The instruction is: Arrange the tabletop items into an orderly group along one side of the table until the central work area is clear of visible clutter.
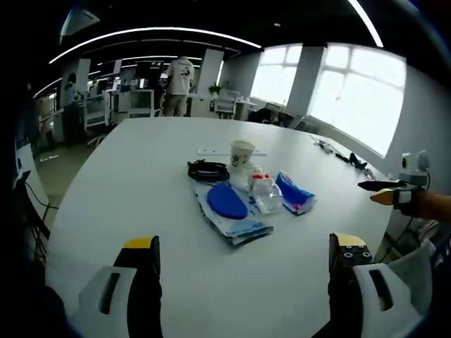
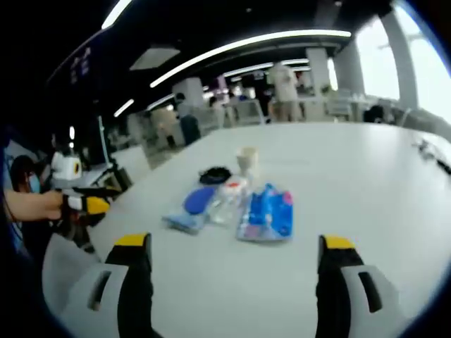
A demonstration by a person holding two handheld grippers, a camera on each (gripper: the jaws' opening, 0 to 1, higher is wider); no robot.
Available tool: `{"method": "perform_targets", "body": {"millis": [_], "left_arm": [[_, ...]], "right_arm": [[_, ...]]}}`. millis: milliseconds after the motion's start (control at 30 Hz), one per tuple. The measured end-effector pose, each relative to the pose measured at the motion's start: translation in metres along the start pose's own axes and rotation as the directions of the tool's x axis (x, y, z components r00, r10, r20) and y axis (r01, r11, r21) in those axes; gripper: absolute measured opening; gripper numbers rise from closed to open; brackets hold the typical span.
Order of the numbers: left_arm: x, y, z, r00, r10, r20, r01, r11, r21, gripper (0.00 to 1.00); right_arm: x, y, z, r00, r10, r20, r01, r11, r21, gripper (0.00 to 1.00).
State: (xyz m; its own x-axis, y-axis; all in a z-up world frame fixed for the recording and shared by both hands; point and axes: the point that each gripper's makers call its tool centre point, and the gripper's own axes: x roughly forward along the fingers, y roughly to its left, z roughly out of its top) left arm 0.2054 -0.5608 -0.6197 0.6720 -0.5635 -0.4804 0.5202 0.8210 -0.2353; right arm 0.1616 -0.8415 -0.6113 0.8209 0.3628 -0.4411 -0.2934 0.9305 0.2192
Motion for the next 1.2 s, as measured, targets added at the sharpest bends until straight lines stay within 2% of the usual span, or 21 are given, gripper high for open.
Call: {"method": "perform_targets", "body": {"millis": [1200], "left_arm": [[0.0018, 0.0016, -0.008, 0.999, -0.003, -0.039, 0.003, 1.0, -0.001, 0.98]], "right_arm": [[0.001, -0.0005, 0.0003, 1.0, -0.017, 0.008, 0.017, 0.999, 0.038, 0.95]]}}
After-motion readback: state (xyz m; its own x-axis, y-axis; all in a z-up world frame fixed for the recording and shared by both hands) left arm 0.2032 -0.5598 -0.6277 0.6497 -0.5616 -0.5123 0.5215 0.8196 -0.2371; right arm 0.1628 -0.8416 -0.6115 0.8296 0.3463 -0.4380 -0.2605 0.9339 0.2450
